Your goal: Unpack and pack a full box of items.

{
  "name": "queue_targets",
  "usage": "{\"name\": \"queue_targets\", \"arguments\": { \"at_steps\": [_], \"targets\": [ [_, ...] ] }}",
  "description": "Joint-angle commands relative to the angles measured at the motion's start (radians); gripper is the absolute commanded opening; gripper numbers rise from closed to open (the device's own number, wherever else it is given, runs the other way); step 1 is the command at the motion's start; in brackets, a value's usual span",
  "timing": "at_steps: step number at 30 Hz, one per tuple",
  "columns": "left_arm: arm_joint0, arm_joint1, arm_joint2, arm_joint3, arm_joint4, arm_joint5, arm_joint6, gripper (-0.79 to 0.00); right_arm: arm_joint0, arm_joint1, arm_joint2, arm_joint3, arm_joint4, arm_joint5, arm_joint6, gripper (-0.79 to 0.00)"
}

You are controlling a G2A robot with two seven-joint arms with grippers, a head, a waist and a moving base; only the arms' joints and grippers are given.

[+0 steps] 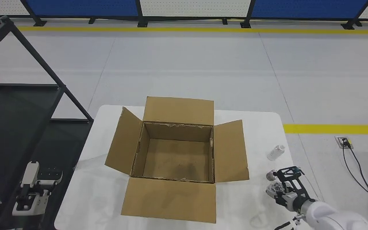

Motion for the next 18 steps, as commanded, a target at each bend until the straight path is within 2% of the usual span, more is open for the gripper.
{"name": "queue_targets", "arguments": {
  "at_steps": [1, 12, 15, 18],
  "targets": [
    [0.0, 0.0, 0.0, 0.0, 0.0, 0.0, 0.0, 0.0, 0.006, 0.003, -0.01, 0.018, -0.018, 0.012, -0.011, -0.785],
    [0.0, 0.0, 0.0, 0.0, 0.0, 0.0, 0.0, 0.0, 0.018, 0.015, -0.035, 0.064, -0.044, 0.053, -0.036, -0.776],
    [0.0, 0.0, 0.0, 0.0, 0.0, 0.0, 0.0, 0.0, 0.019, 0.019, -0.036, 0.067, -0.04, 0.059, -0.035, -0.576],
    [0.0, 0.0, 0.0, 0.0, 0.0, 0.0, 0.0, 0.0, 0.018, 0.022, -0.037, 0.066, -0.03, 0.065, -0.036, -0.517]
  ]
}}
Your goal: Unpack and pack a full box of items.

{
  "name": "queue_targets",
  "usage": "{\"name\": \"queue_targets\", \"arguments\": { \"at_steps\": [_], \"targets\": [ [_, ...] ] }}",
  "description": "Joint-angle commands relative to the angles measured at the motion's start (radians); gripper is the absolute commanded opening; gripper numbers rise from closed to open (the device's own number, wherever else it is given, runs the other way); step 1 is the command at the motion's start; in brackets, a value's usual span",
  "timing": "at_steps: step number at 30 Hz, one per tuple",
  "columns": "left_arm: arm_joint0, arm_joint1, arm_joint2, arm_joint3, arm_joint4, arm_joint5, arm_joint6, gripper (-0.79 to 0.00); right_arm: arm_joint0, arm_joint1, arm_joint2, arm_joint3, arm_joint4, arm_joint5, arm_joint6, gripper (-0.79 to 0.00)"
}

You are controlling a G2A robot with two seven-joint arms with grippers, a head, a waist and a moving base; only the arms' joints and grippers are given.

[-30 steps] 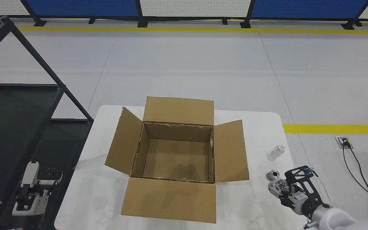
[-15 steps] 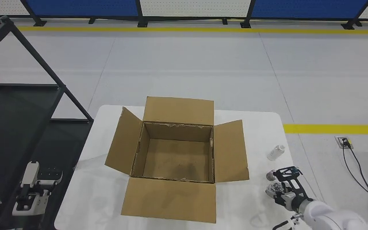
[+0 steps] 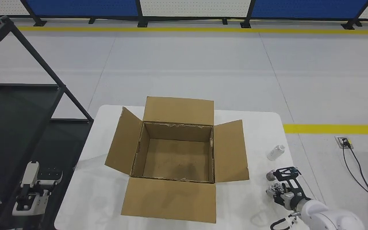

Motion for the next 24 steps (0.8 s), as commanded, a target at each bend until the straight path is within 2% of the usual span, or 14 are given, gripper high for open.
{"name": "queue_targets", "arguments": {
  "at_steps": [1, 14, 15, 17, 22, 24],
  "targets": [
    [0.0, 0.0, 0.0, 0.0, 0.0, 0.0, 0.0, 0.0, 0.0, 0.002, 0.0, -0.002, 0.004, 0.004, 0.0, -0.496],
    [0.0, 0.0, 0.0, 0.0, 0.0, 0.0, 0.0, 0.0, 0.005, 0.018, -0.013, -0.003, 0.014, 0.018, 0.003, -0.394],
    [0.0, 0.0, 0.0, 0.0, 0.0, 0.0, 0.0, 0.0, 0.006, 0.018, -0.013, -0.002, 0.014, 0.019, 0.003, -0.363],
    [0.0, 0.0, 0.0, 0.0, 0.0, 0.0, 0.0, 0.0, 0.009, 0.021, -0.015, 0.0, 0.017, 0.02, 0.006, -0.363],
    [0.0, 0.0, 0.0, 0.0, 0.0, 0.0, 0.0, 0.0, 0.013, 0.027, -0.02, 0.005, 0.021, 0.024, 0.01, -0.2],
    [0.0, 0.0, 0.0, 0.0, 0.0, 0.0, 0.0, 0.0, 0.013, 0.029, -0.021, 0.006, 0.023, 0.026, 0.012, -0.169]
  ]
}}
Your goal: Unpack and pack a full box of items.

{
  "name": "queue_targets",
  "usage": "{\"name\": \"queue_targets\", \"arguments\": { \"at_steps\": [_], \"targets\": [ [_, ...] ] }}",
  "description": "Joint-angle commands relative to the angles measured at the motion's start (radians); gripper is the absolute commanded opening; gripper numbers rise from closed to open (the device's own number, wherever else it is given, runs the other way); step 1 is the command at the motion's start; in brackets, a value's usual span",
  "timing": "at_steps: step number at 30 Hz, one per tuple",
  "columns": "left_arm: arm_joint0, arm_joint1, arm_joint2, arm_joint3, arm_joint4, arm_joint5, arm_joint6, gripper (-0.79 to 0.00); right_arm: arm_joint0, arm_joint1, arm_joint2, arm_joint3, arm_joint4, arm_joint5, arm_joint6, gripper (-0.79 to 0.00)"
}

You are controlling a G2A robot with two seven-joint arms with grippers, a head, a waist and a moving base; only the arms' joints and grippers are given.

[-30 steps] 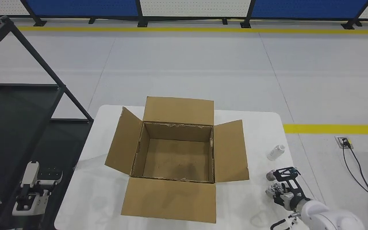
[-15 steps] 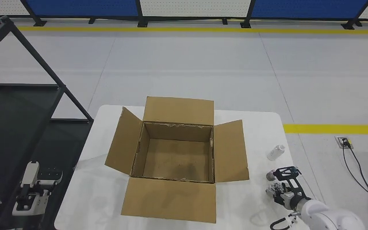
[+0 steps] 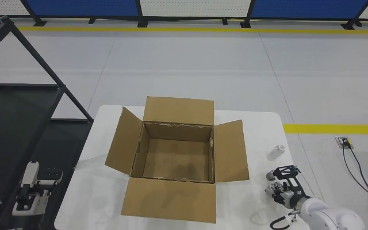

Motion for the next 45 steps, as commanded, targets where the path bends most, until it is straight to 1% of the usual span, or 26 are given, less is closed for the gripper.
{"name": "queue_targets", "arguments": {
  "at_steps": [1, 4, 6, 7, 10, 14, 18, 21, 22, 23, 24, 27, 30, 32, 35, 39, 41, 45],
  "targets": [
    [0.0, 0.0, 0.0, 0.0, 0.0, 0.0, 0.0, 0.0, 0.001, 0.002, -0.002, 0.001, 0.001, 0.002, 0.002, -0.148],
    [0.0, 0.0, 0.0, 0.0, 0.0, 0.0, 0.0, 0.0, 0.0, 0.005, -0.003, 0.001, 0.006, 0.006, -0.001, -0.08],
    [0.0, 0.0, 0.0, 0.0, 0.0, 0.0, 0.0, 0.0, -0.003, 0.007, 0.002, -0.006, 0.018, 0.01, -0.009, -0.015],
    [0.0, 0.0, 0.0, 0.0, 0.0, 0.0, 0.0, 0.0, -0.007, 0.008, 0.008, -0.015, 0.031, 0.01, -0.018, 0.0],
    [0.0, 0.0, 0.0, 0.0, 0.0, 0.0, 0.0, 0.0, -0.026, 0.011, 0.043, -0.056, 0.103, -0.001, -0.047, 0.0],
    [0.0, 0.0, 0.0, 0.0, 0.0, 0.0, 0.0, 0.0, -0.051, 0.014, 0.106, -0.121, 0.264, -0.032, -0.085, 0.0],
    [0.0, 0.0, 0.0, 0.0, 0.0, 0.0, 0.0, 0.0, -0.065, 0.02, 0.145, -0.147, 0.469, -0.112, -0.084, 0.0],
    [0.0, 0.0, 0.0, 0.0, 0.0, 0.0, 0.0, 0.0, -0.051, 0.028, 0.146, -0.127, 0.615, -0.176, -0.052, 0.0],
    [0.0, 0.0, 0.0, 0.0, 0.0, 0.0, 0.0, 0.0, -0.043, 0.031, 0.14, -0.115, 0.665, -0.197, -0.035, -0.277],
    [0.0, 0.0, 0.0, 0.0, 0.0, 0.0, 0.0, 0.0, -0.037, 0.033, 0.137, -0.106, 0.701, -0.212, -0.021, -0.493],
    [0.0, 0.0, 0.0, 0.0, 0.0, 0.0, 0.0, 0.0, -0.027, 0.037, 0.136, -0.093, 0.742, -0.228, 0.002, -0.776],
    [0.0, 0.0, 0.0, 0.0, 0.0, 0.0, 0.0, 0.0, -0.004, 0.048, 0.127, -0.077, 0.85, -0.282, 0.072, -0.785],
    [0.0, 0.0, 0.0, 0.0, 0.0, 0.0, 0.0, 0.0, 0.009, 0.058, 0.121, -0.081, 0.902, -0.278, 0.111, -0.785],
    [0.0, 0.0, 0.0, 0.0, 0.0, 0.0, 0.0, 0.0, 0.02, 0.063, 0.112, -0.088, 0.923, -0.254, 0.12, -0.754],
    [0.0, 0.0, 0.0, 0.0, 0.0, 0.0, 0.0, 0.0, 0.039, 0.07, 0.092, -0.092, 0.948, -0.209, 0.143, -0.742],
    [0.0, 0.0, 0.0, 0.0, 0.0, 0.0, 0.0, 0.0, 0.081, 0.079, 0.047, -0.087, 0.95, -0.127, 0.176, -0.751],
    [0.0, 0.0, 0.0, 0.0, 0.0, 0.0, 0.0, 0.0, 0.106, 0.084, 0.027, -0.081, 0.942, -0.091, 0.191, -0.785],
    [0.0, 0.0, 0.0, 0.0, 0.0, 0.0, 0.0, 0.0, 0.148, 0.092, -0.009, -0.062, 0.959, -0.049, 0.223, -0.785]
  ]
}}
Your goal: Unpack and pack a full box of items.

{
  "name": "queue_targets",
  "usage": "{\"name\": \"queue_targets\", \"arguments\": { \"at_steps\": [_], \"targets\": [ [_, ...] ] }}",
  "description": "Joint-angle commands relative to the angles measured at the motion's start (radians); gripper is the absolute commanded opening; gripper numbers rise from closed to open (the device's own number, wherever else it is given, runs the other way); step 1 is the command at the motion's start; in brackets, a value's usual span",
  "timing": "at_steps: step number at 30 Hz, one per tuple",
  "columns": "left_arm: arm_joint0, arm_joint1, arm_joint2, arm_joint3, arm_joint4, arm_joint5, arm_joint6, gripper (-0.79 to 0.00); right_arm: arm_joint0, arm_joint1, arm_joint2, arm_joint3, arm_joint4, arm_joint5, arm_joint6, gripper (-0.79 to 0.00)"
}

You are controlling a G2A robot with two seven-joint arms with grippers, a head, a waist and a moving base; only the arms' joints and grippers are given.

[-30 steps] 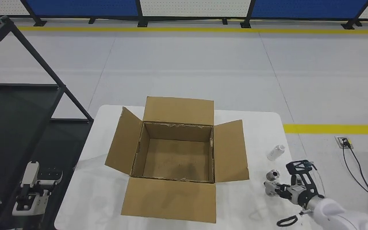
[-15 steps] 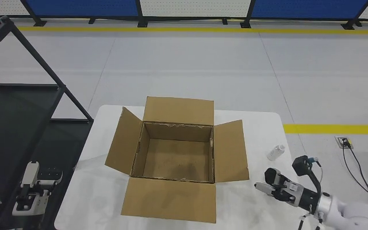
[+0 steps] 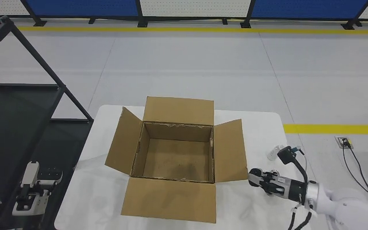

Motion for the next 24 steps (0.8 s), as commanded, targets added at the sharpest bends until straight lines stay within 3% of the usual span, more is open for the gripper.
{"name": "queue_targets", "arguments": {
  "at_steps": [1, 9, 11, 15, 18, 22, 24],
  "targets": [
    [0.0, 0.0, 0.0, 0.0, 0.0, 0.0, 0.0, 0.0, 0.02, 0.005, -0.013, 0.007, 0.002, 0.016, 0.01, -0.785],
    [0.0, 0.0, 0.0, 0.0, 0.0, 0.0, 0.0, 0.0, 0.048, 0.02, -0.024, 0.014, 0.006, 0.049, 0.004, -0.785],
    [0.0, 0.0, 0.0, 0.0, 0.0, 0.0, 0.0, 0.0, 0.044, 0.024, -0.014, 0.009, 0.009, 0.056, -0.008, -0.631],
    [0.0, 0.0, 0.0, 0.0, 0.0, 0.0, 0.0, 0.0, 0.037, 0.032, -0.003, 0.003, 0.037, 0.071, -0.01, -0.65],
    [0.0, 0.0, 0.0, 0.0, 0.0, 0.0, 0.0, 0.0, 0.046, 0.038, -0.011, 0.012, 0.048, 0.091, -0.006, -0.61],
    [0.0, 0.0, 0.0, 0.0, 0.0, 0.0, 0.0, 0.0, 0.07, 0.045, -0.023, 0.031, 0.042, 0.129, -0.006, -0.428],
    [0.0, 0.0, 0.0, 0.0, 0.0, 0.0, 0.0, 0.0, 0.081, 0.049, -0.027, 0.04, 0.043, 0.137, -0.007, -0.409]
  ]
}}
